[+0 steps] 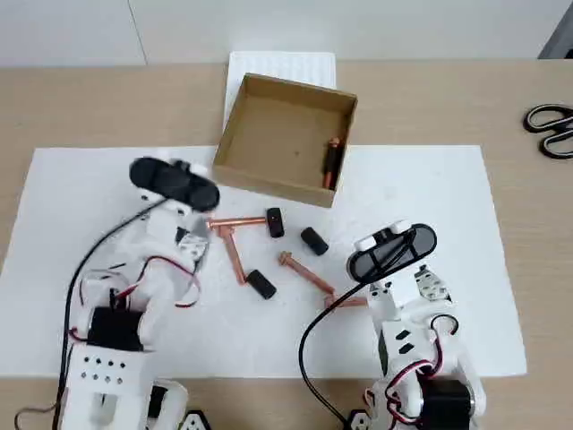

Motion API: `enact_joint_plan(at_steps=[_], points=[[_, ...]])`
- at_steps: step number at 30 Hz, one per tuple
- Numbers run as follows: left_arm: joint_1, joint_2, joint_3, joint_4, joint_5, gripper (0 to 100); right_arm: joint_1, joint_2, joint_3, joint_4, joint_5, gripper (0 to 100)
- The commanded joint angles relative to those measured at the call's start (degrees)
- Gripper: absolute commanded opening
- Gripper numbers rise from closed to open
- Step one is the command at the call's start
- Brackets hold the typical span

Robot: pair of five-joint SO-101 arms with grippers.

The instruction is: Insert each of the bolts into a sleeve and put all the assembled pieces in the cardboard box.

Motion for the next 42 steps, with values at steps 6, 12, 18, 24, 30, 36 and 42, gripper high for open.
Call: enact_joint_plan(at_steps=[6,12,18,24,30,36,42], points=[[5.45,31.12,-21.23,7.65,32.79,22,0.04,-0.48,0.53,-0.92,0.35,0.7],[5.45,55.65,-35.47,17.85,40.79,16,0.04,-0.48,1.41,-0.75,0.35,0.7],[5.45,68.57,-47.87,25.67,43.6,14,0.04,-0.48,1.41,-1.01,0.35,0.7],[4.84,77.71,-54.55,25.85,48.0,14,0.04,-0.48,1.32,-1.19,0.53,0.7],[4.57,85.27,-57.27,26.02,48.09,12,0.04,-0.48,1.05,-1.19,0.62,0.7],[5.01,91.34,-57.89,28.48,47.91,1,0.04,-0.48,0.97,-1.27,0.62,0.7],[4.04,89.05,-68.79,43.43,40.62,1,0.04,-0.48,-0.79,-1.27,0.53,0.6]])
